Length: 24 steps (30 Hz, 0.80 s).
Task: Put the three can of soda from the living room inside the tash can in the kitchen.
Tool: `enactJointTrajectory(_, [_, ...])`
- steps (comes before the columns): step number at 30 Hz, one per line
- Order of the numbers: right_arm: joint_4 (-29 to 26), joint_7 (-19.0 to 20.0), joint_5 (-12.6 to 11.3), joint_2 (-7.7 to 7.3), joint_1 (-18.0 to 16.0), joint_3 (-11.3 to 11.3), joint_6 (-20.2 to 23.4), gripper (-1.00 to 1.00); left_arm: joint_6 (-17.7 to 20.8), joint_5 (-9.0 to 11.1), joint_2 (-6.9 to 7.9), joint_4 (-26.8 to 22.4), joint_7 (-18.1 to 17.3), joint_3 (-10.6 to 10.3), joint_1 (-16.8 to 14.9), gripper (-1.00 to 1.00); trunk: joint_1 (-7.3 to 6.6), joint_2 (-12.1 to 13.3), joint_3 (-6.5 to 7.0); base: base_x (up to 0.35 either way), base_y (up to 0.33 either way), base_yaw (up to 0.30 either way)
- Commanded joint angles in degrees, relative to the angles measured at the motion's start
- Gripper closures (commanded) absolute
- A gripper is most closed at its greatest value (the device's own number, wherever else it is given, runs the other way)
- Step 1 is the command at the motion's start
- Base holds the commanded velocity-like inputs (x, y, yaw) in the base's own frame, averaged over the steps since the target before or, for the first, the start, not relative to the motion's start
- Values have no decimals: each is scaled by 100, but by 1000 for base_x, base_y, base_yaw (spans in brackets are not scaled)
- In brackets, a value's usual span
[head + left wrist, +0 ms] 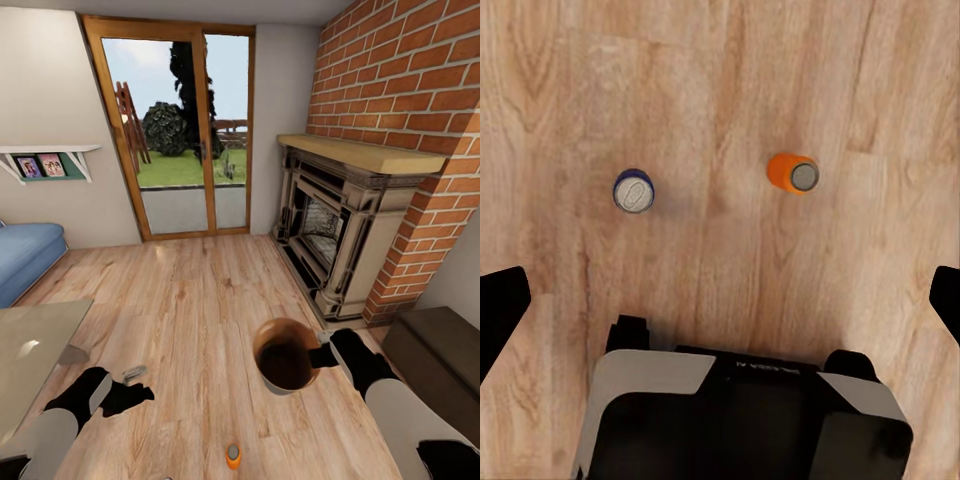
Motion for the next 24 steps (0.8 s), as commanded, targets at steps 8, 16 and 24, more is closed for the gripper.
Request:
enactJointTrajectory(8, [-16,28,-80,84,-46,-18,441,100,-548,11,69,-14,-14,-36,-20,-100,-1,-2,1,1,0,0])
enactJointTrajectory(16, [-2,21,-90,82,-51,-15,547,100,-1208,-1,70,-13,-48,-49,-22,-100,-1,-2,1,0,123,0])
enactJointTrajectory(24, [49,-2,-100,81,-43,-11,543,100,-1267,-5,72,-3,-44,-47,-22,-100,-1,-2,1,0,258,0])
